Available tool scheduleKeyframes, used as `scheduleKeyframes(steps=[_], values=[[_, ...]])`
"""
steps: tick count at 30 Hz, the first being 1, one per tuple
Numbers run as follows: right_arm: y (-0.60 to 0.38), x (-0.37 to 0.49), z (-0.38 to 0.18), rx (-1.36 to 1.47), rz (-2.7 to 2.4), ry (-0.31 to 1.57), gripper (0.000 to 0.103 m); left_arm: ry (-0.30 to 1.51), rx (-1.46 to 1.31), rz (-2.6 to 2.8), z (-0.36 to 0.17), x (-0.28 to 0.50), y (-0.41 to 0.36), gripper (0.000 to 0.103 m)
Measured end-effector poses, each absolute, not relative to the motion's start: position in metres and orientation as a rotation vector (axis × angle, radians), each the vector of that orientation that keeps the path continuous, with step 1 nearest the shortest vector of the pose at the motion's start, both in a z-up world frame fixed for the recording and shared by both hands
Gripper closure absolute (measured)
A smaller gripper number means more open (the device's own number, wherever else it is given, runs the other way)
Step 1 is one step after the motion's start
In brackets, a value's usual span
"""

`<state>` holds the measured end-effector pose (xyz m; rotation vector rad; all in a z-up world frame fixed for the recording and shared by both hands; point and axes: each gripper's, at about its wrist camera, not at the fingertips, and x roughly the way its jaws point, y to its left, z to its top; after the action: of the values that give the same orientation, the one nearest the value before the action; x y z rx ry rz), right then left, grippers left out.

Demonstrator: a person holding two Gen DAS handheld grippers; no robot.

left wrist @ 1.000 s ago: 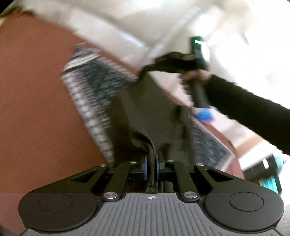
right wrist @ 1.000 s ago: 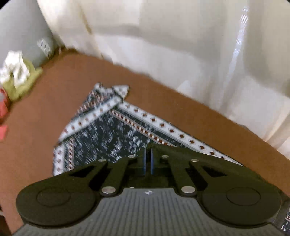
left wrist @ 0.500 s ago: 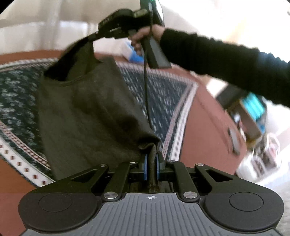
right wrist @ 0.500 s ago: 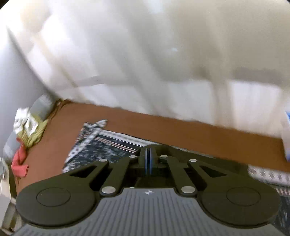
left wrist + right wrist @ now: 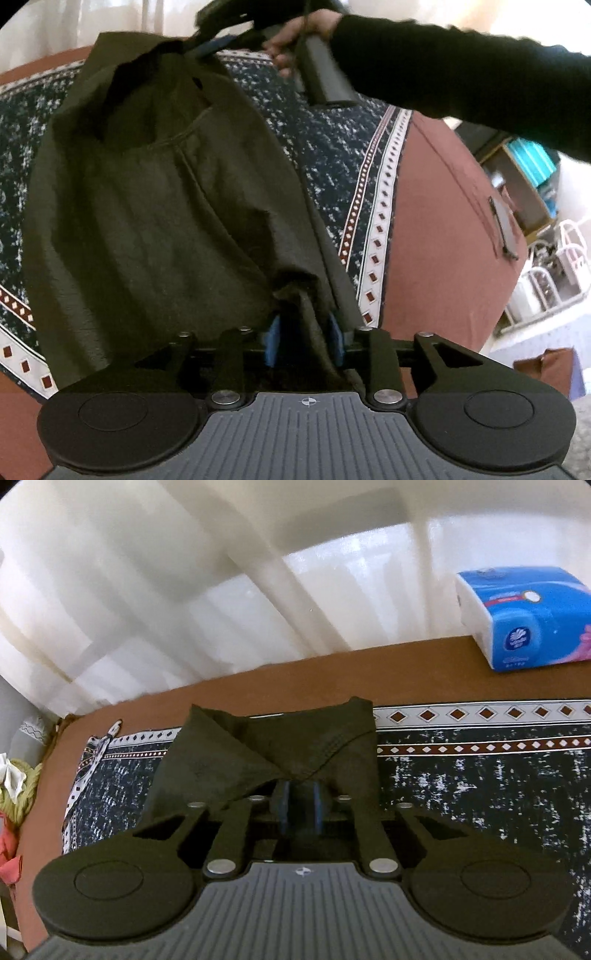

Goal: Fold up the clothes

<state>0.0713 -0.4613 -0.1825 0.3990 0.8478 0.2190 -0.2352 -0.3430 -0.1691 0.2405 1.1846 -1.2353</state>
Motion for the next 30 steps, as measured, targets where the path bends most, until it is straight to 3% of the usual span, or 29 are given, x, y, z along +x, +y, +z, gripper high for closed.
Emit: scheduleKeyframes(steps=[4,6,7,10,22,24,26,30], values=[[-0.466,0.051,-0.142,0.289,0.214,0.779,0.057,1.151,0.179,-1.221,-0.149,-0.231,-0.330,0.050],[-0.465,0.032,-0.114,0.218,0.267,0.737,0.055,1.116,0.123,-1.200,-0.135,-0.227,-0.315,0.045],[-0.460,0.026,-0.107,0.190,0.310,0.743,0.054,1.098,0.089,-1.187,-0.128,-0.224,-0.308,0.041],[-0.432,0.016,-0.112,0.126,0.475,0.839,0.039,1.064,0.018,-1.138,-0.115,-0.214,-0.289,0.038],[-0.343,-0.005,-0.150,-0.105,0.946,1.172,0.041,1.033,-0.052,-0.833,-0.127,-0.177,-0.222,0.038],[-0.346,-0.004,-0.153,-0.110,0.952,1.202,0.049,1.029,-0.043,-0.827,-0.129,-0.176,-0.221,0.038],[-0.352,-0.005,-0.152,-0.101,0.956,1.222,0.093,1.029,-0.032,-0.825,-0.128,-0.176,-0.222,0.038],[-0.376,-0.015,-0.128,-0.018,0.942,1.163,0.098,1.021,-0.035,-0.835,-0.132,-0.172,-0.228,0.038]])
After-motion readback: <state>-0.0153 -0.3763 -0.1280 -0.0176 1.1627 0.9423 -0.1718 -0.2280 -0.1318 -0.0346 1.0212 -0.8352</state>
